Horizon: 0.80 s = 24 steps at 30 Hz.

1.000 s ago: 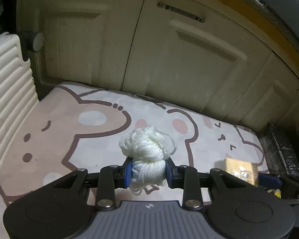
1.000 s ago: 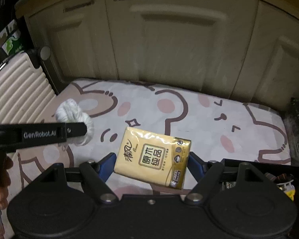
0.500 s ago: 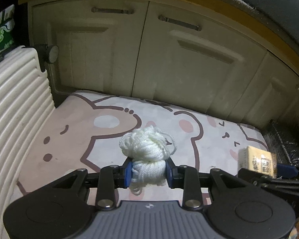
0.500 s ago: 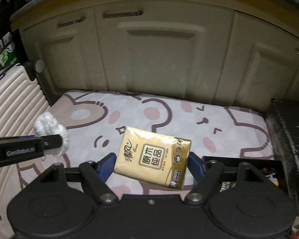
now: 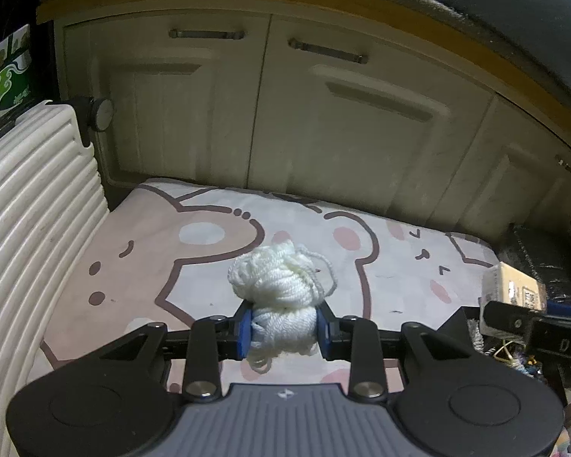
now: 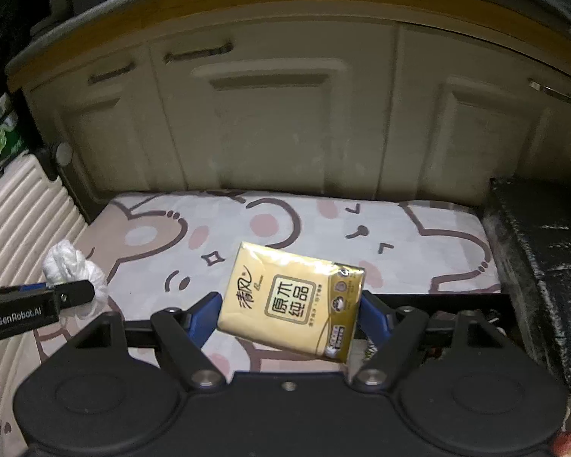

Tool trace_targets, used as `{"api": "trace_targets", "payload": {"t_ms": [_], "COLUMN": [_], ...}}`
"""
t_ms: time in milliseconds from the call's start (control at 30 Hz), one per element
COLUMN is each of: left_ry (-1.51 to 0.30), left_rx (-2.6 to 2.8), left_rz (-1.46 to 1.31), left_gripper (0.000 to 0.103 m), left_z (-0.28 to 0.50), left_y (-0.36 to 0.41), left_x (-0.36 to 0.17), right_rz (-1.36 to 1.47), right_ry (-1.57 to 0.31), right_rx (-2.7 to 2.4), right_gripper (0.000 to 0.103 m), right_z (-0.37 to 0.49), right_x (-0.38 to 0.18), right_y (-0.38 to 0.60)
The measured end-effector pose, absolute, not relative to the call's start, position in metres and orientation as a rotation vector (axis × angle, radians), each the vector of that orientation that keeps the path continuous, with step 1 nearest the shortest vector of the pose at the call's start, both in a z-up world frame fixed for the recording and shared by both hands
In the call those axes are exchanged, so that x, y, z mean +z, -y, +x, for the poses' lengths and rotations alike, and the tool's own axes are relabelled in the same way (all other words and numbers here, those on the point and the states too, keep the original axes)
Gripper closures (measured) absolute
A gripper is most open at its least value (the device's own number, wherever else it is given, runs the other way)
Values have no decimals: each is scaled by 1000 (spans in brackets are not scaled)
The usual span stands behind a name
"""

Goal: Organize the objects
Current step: 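Carry white yarn in left tool while right tool carries tissue pack to black box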

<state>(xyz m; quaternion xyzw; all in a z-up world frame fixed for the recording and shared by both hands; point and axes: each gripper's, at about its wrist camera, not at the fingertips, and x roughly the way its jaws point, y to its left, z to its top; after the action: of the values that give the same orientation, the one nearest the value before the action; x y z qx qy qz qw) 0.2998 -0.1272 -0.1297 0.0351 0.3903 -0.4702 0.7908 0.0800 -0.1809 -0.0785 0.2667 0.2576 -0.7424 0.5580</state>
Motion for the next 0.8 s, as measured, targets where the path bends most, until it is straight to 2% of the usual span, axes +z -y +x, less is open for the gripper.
{"api": "trace_targets", "payload": {"t_ms": [500, 800], "left_ry": [-821, -836], "left_rx": [-1155, -1263], "left_rz": [65, 66], "left_gripper": [69, 69], "left_z": [244, 211], "left_y": [167, 191], "left_x": [-109, -105], "right_rz": [653, 687], "right_ry": [-563, -614], "right_rx": [-1878, -1858], "right_gripper": [25, 25], "right_z": [1, -30], "right_x": [-58, -63], "right_y": [124, 99]}}
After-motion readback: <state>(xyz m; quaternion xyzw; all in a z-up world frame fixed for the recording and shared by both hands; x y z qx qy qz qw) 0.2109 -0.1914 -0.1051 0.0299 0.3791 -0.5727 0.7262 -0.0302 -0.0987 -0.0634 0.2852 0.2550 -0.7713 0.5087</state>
